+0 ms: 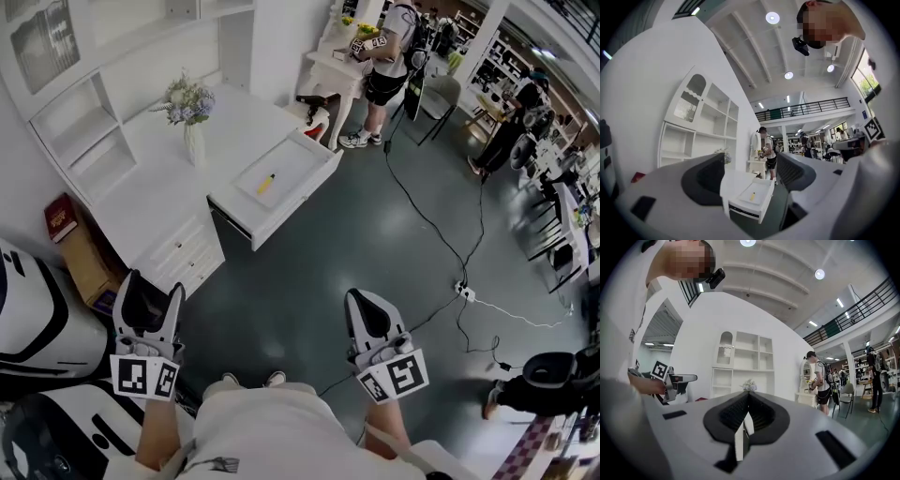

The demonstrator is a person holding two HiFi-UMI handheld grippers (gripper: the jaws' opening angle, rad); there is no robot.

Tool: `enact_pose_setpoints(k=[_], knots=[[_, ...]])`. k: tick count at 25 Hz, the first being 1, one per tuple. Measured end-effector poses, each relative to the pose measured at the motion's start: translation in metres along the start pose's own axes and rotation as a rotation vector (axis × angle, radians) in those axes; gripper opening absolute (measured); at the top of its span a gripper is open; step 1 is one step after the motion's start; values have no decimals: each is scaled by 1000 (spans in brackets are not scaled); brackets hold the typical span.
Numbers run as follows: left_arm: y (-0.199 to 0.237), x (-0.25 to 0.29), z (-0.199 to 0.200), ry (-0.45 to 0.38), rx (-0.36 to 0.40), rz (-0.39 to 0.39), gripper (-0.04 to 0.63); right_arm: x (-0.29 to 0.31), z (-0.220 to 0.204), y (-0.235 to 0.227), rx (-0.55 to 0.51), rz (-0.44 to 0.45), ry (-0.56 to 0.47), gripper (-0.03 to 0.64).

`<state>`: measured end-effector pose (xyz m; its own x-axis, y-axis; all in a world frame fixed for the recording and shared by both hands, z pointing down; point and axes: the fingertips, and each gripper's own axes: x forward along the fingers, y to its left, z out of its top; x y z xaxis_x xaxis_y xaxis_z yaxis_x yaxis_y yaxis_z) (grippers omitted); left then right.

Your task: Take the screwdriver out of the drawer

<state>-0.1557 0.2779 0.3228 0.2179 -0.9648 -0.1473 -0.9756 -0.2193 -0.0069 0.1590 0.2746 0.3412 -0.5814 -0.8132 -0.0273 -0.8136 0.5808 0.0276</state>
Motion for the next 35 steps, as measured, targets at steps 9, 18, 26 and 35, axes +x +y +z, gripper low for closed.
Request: enact_pose_setpoints(k=[9,18,26,35], knots=[[-7,21,-20,70,34,49,512,3,-26,-29,62,28,30,8],[-1,107,-80,143,-18,-25,512,66,-48,-57,63,21,86,9],[42,260,-107,170,-75,-170,511,194,-36,-110,64,-77,135,8],[79,362,-164,255,-164,-284,511,289,-34,-135,32,-159,227,8]])
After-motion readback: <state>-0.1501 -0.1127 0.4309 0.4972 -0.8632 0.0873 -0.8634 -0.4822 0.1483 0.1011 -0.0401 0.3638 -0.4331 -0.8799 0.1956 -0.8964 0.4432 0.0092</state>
